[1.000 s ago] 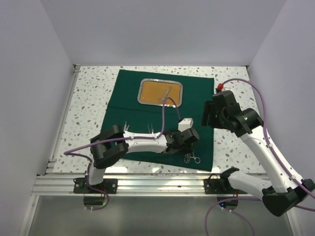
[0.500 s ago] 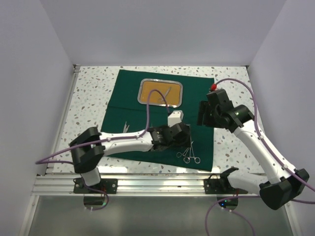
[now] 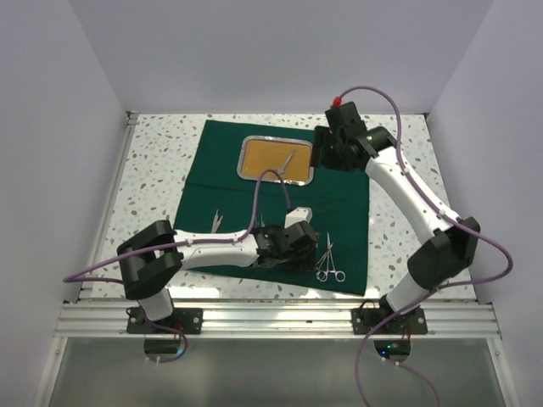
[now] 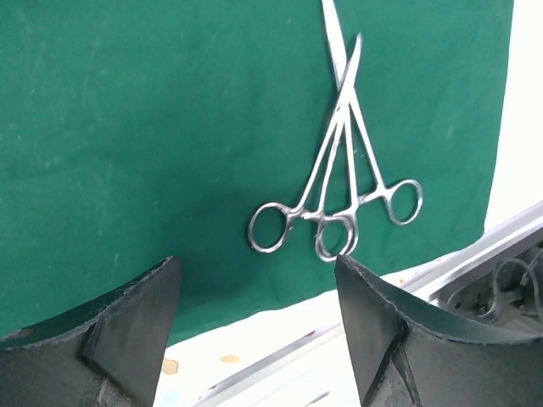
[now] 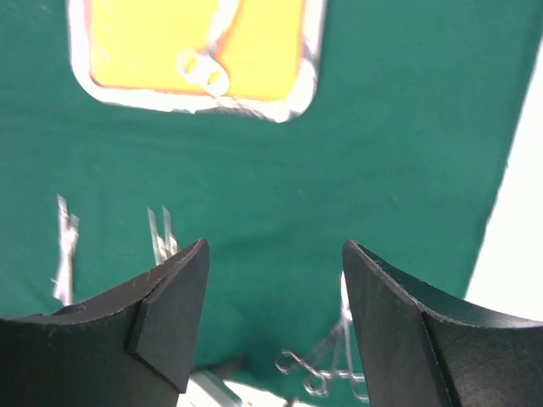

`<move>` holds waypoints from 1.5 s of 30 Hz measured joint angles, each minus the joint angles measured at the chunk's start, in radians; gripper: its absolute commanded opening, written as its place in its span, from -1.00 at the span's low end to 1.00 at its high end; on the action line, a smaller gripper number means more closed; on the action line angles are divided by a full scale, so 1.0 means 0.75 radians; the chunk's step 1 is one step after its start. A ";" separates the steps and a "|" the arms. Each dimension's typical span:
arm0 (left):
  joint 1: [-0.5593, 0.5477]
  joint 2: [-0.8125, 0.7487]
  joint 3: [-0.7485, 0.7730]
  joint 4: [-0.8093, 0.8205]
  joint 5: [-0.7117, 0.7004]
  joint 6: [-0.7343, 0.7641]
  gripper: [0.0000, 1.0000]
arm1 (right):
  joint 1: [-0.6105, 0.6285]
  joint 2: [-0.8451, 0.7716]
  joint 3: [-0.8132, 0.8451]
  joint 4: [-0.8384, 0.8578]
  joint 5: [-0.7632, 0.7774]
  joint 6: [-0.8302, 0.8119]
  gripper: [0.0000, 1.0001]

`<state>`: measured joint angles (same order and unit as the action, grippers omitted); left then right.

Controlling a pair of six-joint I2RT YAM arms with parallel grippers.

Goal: Open and lay out the surgical kit
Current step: Pick up the medical item from the container.

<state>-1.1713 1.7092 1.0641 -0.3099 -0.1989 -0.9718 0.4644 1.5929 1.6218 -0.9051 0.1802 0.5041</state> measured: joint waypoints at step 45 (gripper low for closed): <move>0.096 -0.023 0.075 -0.208 0.291 0.109 0.56 | 0.069 1.461 1.234 0.157 0.198 -0.211 -0.03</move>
<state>-1.0996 1.6920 1.1206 -0.4660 0.0193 -0.8898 0.5163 2.6884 2.5473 -0.7872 0.3286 0.3458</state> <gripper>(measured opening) 0.782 0.507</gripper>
